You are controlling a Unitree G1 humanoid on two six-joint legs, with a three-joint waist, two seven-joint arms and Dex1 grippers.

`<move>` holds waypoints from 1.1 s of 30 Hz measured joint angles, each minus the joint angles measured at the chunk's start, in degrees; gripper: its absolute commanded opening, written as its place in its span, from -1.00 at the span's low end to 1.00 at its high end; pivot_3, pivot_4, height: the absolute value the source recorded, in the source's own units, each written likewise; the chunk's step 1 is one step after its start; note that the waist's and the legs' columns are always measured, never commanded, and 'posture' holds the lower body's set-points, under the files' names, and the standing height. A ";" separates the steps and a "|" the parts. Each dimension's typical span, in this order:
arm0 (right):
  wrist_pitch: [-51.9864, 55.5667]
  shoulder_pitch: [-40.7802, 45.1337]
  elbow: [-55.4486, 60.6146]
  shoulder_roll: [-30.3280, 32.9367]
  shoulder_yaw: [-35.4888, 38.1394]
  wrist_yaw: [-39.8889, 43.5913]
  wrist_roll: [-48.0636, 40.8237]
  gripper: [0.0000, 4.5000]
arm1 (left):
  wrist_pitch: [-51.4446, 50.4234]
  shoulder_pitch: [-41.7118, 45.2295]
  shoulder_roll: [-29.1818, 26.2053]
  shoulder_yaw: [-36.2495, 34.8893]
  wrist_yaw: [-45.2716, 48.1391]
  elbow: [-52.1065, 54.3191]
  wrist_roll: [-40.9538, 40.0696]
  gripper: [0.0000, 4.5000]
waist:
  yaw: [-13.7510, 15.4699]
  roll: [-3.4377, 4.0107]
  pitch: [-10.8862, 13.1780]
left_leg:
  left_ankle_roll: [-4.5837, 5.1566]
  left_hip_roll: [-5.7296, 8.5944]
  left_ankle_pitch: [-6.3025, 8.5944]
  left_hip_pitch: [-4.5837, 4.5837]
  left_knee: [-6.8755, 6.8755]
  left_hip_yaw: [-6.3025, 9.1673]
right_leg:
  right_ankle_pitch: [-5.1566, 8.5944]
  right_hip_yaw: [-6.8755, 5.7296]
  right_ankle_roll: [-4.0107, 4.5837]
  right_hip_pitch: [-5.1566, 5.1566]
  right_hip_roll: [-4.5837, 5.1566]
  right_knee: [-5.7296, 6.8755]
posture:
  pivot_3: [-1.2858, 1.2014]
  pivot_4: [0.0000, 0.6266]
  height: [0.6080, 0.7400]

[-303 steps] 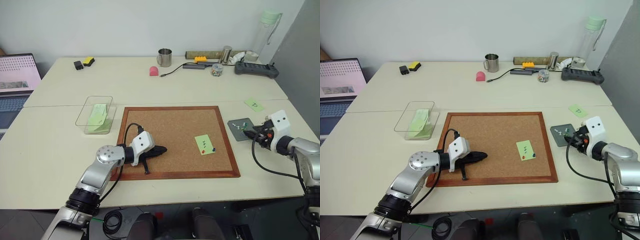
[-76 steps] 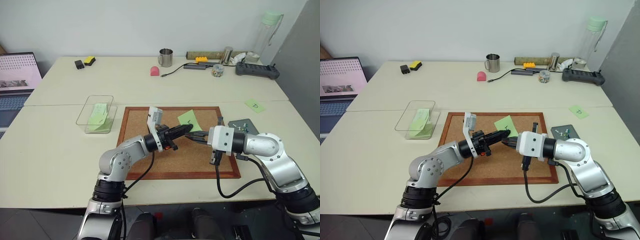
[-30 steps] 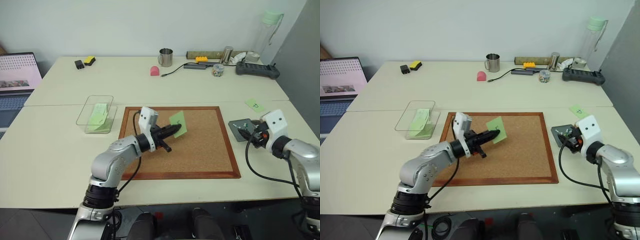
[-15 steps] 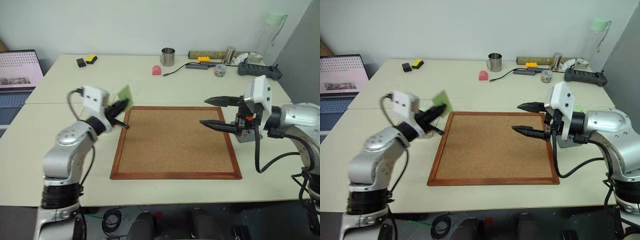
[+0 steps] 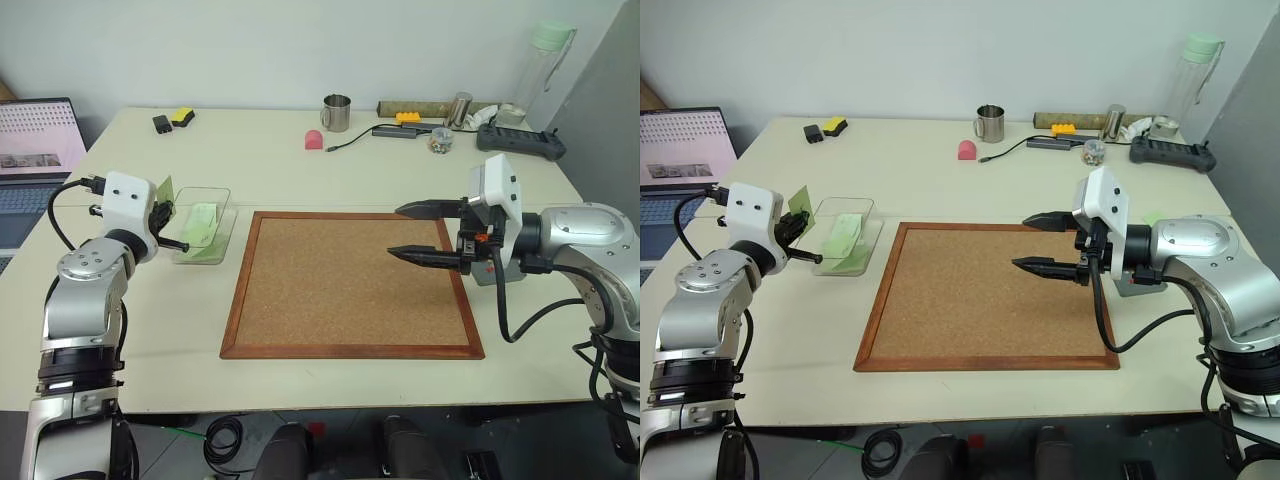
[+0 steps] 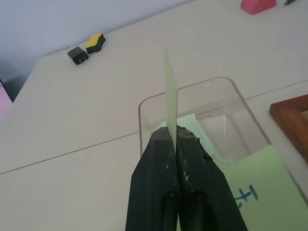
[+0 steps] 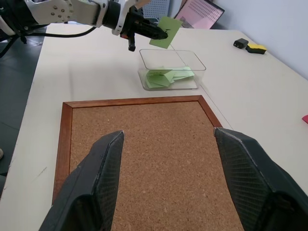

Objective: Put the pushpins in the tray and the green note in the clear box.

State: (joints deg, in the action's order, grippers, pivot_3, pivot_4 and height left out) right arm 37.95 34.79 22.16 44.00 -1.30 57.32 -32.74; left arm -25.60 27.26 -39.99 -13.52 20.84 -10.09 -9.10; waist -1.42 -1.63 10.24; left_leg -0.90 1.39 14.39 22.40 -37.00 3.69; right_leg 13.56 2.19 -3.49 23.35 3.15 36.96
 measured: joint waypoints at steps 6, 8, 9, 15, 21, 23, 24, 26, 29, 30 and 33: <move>-0.08 -0.02 0.02 -0.23 0.01 -0.60 0.02 0.40 | 1.63 1.93 -0.36 0.21 3.58 -1.14 -0.01 -0.29 | -0.03 0.00 0.00 | -0.01 0.01 0.00 0.16 0.00 0.01 | 0.00 -0.01 0.00 0.18 0.02 0.04 | 0.03 -0.52 1.00; -0.08 -0.03 0.04 -0.22 0.01 -0.82 0.02 0.40 | 1.73 2.00 -0.63 0.33 5.06 -1.13 -0.05 -0.14 | -0.04 0.00 0.00 | -0.01 0.01 0.00 0.17 0.01 0.01 | 0.00 -0.01 0.01 0.19 0.02 0.03 | 0.03 -0.52 1.00; -0.08 -0.05 0.04 -0.22 0.02 -1.01 0.02 0.40 | 1.73 1.99 -0.77 0.38 5.55 -1.13 -0.05 -0.06 | -0.05 0.00 0.00 | -0.01 0.01 0.00 0.18 0.01 0.01 | 0.00 -0.01 0.00 0.19 0.02 0.04 | 0.03 -0.52 1.00; -0.08 -0.21 0.07 -0.22 0.09 -1.60 0.01 0.40 | 1.72 2.03 -1.75 0.38 7.63 1.25 -0.04 0.53 | -0.07 0.00 0.00 | 0.00 0.01 0.00 0.19 0.00 0.02 | 0.00 -0.02 0.00 0.20 0.02 0.03 | 0.03 -0.52 1.00; -0.24 -0.21 0.07 -0.20 0.16 -2.21 0.02 0.40 | 1.07 2.32 -4.14 0.21 9.97 4.03 -0.40 0.99 | -0.10 0.00 0.00 | 0.00 0.01 0.00 0.19 0.00 0.01 | 0.00 -0.02 0.00 0.20 0.01 0.04 | 0.03 -0.52 1.00; -0.78 -0.43 0.07 -0.13 0.26 -2.25 0.05 0.40 | 0.73 1.94 -5.84 -0.18 12.22 5.55 -1.62 0.99 | -0.13 0.00 0.00 | 0.00 0.00 0.00 0.22 0.00 0.02 | 0.00 -0.03 0.00 0.22 0.01 0.05 | 0.03 -0.52 1.00; -1.17 -0.81 0.13 -0.06 0.46 -2.25 0.04 0.40 | 0.69 1.48 -7.06 -0.75 13.61 6.45 -2.42 0.99 | -0.14 0.00 0.00 | 0.00 0.00 0.00 0.21 0.01 0.01 | 0.00 -0.02 0.00 0.23 0.01 0.05 | 0.03 -0.52 1.00; -1.88 -2.79 0.50 0.73 1.29 -2.17 0.12 0.40 | 0.38 -0.70 -10.05 -2.40 16.98 7.90 -3.93 0.99 | -0.22 0.00 0.00 | -0.01 0.00 0.00 0.22 0.02 0.01 | 0.00 -0.02 0.00 0.24 0.02 0.04 | 0.03 -0.52 1.00; -3.51 -8.78 0.60 5.40 3.99 -1.08 1.86 0.40 | -0.02 -9.42 -17.71 -5.08 25.32 9.03 -5.28 0.99 | -0.42 0.05 0.03 | 0.00 -0.01 0.01 0.25 0.07 -0.12 | 0.01 0.08 0.01 0.32 0.01 0.02 | 0.03 -0.52 1.00; -3.79 -10.59 0.11 6.97 5.01 -0.76 2.56 0.40 | 0.12 -11.96 -18.91 -6.09 27.54 9.26 -5.39 0.99 | -0.34 0.06 0.04 | 0.00 -0.01 0.01 0.24 0.06 -0.14 | 0.01 0.08 0.02 0.32 0.02 0.02 | 0.03 -0.52 1.00; -5.14 -16.03 -0.79 12.45 7.88 0.71 5.15 0.40 | 2.08 -19.03 -22.27 -9.85 34.42 9.66 -6.41 0.99 | -0.22 0.06 0.05 | 0.00 -0.06 0.01 0.26 0.02 -0.15 | 0.04 0.06 0.06 0.32 0.02 0.01 | 0.03 -0.52 1.00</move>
State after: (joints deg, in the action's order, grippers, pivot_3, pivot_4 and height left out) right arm 32.80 18.77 21.38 56.45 6.58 58.03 -27.59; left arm -23.53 8.24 -62.25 -23.36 55.27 -0.43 -15.51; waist -1.64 -1.58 10.29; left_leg -0.90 1.34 14.40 22.66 -36.98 3.54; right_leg 13.60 2.26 -3.43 23.67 3.17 36.97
